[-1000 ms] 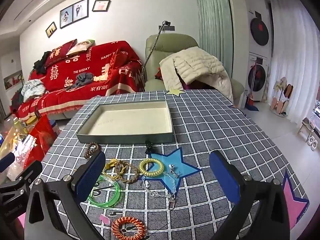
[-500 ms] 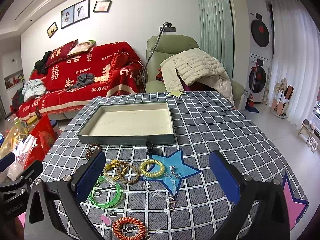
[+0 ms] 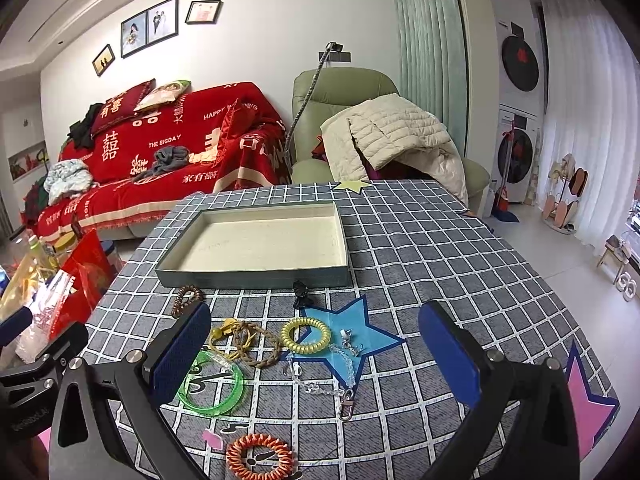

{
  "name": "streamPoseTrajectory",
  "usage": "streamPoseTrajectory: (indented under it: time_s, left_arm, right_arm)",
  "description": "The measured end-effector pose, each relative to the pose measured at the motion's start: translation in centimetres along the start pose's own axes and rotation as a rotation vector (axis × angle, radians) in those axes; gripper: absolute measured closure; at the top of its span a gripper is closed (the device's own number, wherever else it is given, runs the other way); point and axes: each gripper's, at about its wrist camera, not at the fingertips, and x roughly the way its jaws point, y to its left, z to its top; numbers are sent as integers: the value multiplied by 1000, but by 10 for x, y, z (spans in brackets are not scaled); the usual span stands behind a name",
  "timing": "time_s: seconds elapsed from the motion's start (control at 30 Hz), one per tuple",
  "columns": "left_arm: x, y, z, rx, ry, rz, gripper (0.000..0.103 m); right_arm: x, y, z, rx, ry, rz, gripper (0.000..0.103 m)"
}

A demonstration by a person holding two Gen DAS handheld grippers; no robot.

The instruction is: Organize jewelry

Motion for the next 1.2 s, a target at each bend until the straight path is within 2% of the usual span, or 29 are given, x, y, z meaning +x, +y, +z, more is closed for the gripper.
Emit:
streamPoseTrajectory:
  time_s: [1.2]
  left_arm:
    - [2,0,-1,2,2,4,0]
  right_arm:
    - [0,3,-2,3,-1,6,0]
